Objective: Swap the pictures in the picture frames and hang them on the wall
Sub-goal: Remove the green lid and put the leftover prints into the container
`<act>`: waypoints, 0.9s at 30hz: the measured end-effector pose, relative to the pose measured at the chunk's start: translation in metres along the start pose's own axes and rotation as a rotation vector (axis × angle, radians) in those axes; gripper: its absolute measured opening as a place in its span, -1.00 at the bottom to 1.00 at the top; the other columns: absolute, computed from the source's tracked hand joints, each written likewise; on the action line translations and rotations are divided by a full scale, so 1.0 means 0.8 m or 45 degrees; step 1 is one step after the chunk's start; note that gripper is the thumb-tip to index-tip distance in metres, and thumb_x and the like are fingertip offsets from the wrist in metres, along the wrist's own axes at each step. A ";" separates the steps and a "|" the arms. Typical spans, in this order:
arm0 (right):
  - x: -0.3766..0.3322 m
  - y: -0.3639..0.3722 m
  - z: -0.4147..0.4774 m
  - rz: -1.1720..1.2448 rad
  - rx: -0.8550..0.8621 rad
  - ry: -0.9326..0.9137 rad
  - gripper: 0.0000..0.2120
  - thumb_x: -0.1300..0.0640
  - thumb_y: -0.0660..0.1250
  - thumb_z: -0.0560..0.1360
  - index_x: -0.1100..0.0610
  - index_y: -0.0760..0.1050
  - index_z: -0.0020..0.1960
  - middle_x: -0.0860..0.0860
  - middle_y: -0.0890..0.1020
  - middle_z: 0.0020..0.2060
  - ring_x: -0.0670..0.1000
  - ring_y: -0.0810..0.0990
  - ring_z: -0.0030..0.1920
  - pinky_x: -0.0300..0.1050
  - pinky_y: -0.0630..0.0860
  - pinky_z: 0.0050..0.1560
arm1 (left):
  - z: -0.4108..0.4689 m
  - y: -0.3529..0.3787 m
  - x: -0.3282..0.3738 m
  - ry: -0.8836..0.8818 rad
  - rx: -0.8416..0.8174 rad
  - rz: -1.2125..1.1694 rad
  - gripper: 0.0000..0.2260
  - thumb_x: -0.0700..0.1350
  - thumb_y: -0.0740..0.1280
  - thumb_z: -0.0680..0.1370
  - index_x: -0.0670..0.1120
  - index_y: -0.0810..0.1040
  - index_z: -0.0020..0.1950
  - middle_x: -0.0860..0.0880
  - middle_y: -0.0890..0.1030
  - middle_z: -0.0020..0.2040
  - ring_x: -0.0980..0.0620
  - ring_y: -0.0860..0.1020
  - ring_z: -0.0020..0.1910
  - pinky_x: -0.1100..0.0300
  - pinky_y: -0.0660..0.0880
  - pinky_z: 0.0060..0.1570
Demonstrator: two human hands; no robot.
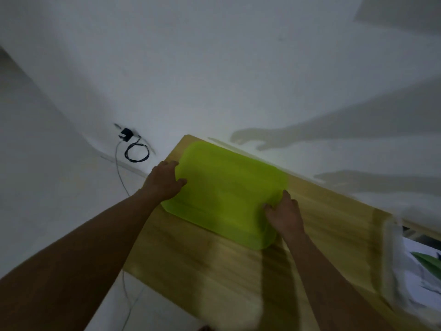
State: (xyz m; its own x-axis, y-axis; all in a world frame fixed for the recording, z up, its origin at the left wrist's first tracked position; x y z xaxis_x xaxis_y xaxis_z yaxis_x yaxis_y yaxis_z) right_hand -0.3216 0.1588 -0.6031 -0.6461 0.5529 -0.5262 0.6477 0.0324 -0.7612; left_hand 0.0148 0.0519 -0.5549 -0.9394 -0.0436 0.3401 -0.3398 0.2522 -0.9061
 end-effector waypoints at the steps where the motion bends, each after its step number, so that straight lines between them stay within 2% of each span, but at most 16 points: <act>1: 0.001 0.003 0.003 0.013 0.017 0.035 -0.29 -0.01 0.36 0.53 0.21 0.12 0.53 0.27 0.36 0.31 0.30 0.44 0.28 0.03 0.42 0.22 | 0.005 0.006 -0.011 -0.034 -0.027 0.000 -0.38 0.09 0.37 0.53 -0.13 0.27 0.50 -0.25 0.39 0.37 -0.24 0.38 0.35 -0.07 0.37 0.28; 4: 0.008 0.009 0.010 0.050 0.036 0.115 -0.30 0.05 0.42 0.50 0.22 0.16 0.50 0.27 0.35 0.30 0.31 0.46 0.24 0.02 0.45 0.19 | 0.016 0.027 -0.026 -0.087 -0.119 -0.058 -0.41 0.05 0.32 0.57 -0.14 0.24 0.51 -0.23 0.39 0.41 -0.22 0.37 0.37 -0.04 0.35 0.28; 7: 0.015 0.008 0.021 0.151 0.007 0.167 -0.40 0.08 0.51 0.42 0.23 0.35 0.34 0.23 0.50 0.25 0.24 0.52 0.22 -0.03 0.49 0.07 | 0.022 0.043 -0.029 -0.098 -0.133 -0.159 -0.50 -0.05 0.34 0.55 -0.13 0.32 0.46 -0.23 0.47 0.34 -0.23 0.44 0.29 -0.02 0.39 0.19; 9: 0.024 0.005 0.020 0.218 -0.006 0.198 -0.44 0.09 0.55 0.38 0.22 0.42 0.28 0.19 0.55 0.24 0.22 0.55 0.22 -0.03 0.52 0.07 | 0.024 0.046 -0.033 -0.122 -0.144 -0.184 -0.43 -0.06 0.38 0.52 -0.13 0.28 0.49 -0.23 0.44 0.37 -0.24 0.42 0.31 -0.04 0.39 0.22; 12: 0.038 -0.008 0.004 0.402 0.003 0.218 -0.30 0.17 0.56 0.38 0.27 0.37 0.43 0.20 0.51 0.33 0.23 0.51 0.29 0.11 0.51 0.24 | 0.020 0.047 -0.038 -0.192 -0.220 -0.313 -0.24 -0.09 0.47 0.47 -0.08 0.15 0.56 -0.24 0.40 0.41 -0.24 0.43 0.32 -0.07 0.41 0.24; 15: 0.049 -0.036 -0.019 0.593 0.023 0.246 -0.14 0.24 0.62 0.29 0.23 0.29 0.50 0.21 0.52 0.33 0.21 0.55 0.26 0.18 0.51 0.25 | 0.000 0.037 -0.022 -0.229 -0.331 -0.526 -0.15 -0.20 0.51 0.42 0.01 0.11 0.58 -0.21 0.45 0.37 -0.22 0.50 0.18 -0.04 0.49 0.10; 18: 0.065 -0.091 -0.047 0.641 0.078 0.235 -0.15 0.28 0.63 0.24 0.26 0.35 0.45 0.20 0.60 0.21 0.18 0.60 0.16 0.13 0.54 0.18 | -0.031 0.023 0.021 -0.186 -0.434 -0.671 -0.17 -0.25 0.51 0.42 0.09 0.16 0.56 -0.17 0.44 0.39 -0.20 0.50 0.20 -0.02 0.49 0.05; 21: 0.093 -0.161 -0.078 0.707 0.137 0.204 -0.28 0.28 0.62 0.26 0.28 0.46 0.37 0.15 0.63 0.12 0.13 0.60 0.07 0.03 0.55 0.07 | -0.070 0.002 0.088 -0.117 -0.451 -0.768 -0.18 -0.28 0.52 0.39 0.08 0.22 0.53 -0.16 0.49 0.34 -0.17 0.53 0.17 -0.04 0.51 0.07; 23: 0.117 -0.210 -0.095 0.741 0.166 0.167 -0.35 0.29 0.60 0.29 0.27 0.48 0.34 0.16 0.63 0.14 0.12 0.60 0.05 -0.01 0.52 0.00 | -0.100 -0.002 0.145 -0.064 -0.480 -0.788 -0.20 -0.27 0.52 0.40 0.10 0.23 0.52 -0.14 0.58 0.20 -0.11 0.59 0.01 0.04 0.55 -0.10; 25: 0.152 -0.259 -0.108 0.748 0.214 0.156 -0.37 0.30 0.59 0.31 0.25 0.48 0.33 0.17 0.63 0.13 0.15 0.61 0.06 0.03 0.54 0.03 | -0.132 0.001 0.207 -0.002 -0.502 -0.802 -0.24 -0.27 0.49 0.43 0.13 0.24 0.51 -0.06 0.62 -0.03 0.05 0.59 -0.17 0.18 0.49 -0.32; 27: 0.200 -0.302 -0.120 0.736 0.229 0.174 -0.38 0.29 0.59 0.31 0.25 0.48 0.33 0.16 0.64 0.13 0.17 0.62 0.08 0.13 0.57 0.11 | -0.162 0.015 0.264 0.027 -0.483 -0.807 -0.25 -0.27 0.48 0.43 0.12 0.25 0.50 -0.05 0.61 -0.08 0.10 0.57 -0.21 0.23 0.45 -0.38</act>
State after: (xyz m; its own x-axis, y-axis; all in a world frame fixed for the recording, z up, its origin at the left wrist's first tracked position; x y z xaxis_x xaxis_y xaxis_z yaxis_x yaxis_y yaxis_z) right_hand -0.5429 0.3195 -0.4671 -0.1460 0.5411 -0.8282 0.7914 -0.4384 -0.4259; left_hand -0.1814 0.1708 -0.4614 -0.5655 -0.2744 0.7778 -0.7741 0.5019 -0.3857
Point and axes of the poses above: each hand's wrist, its own z-axis towards the middle knuckle, its own y-axis out of the palm, x = y × z, the point moved 9 cm from there along z, towards the middle knuckle
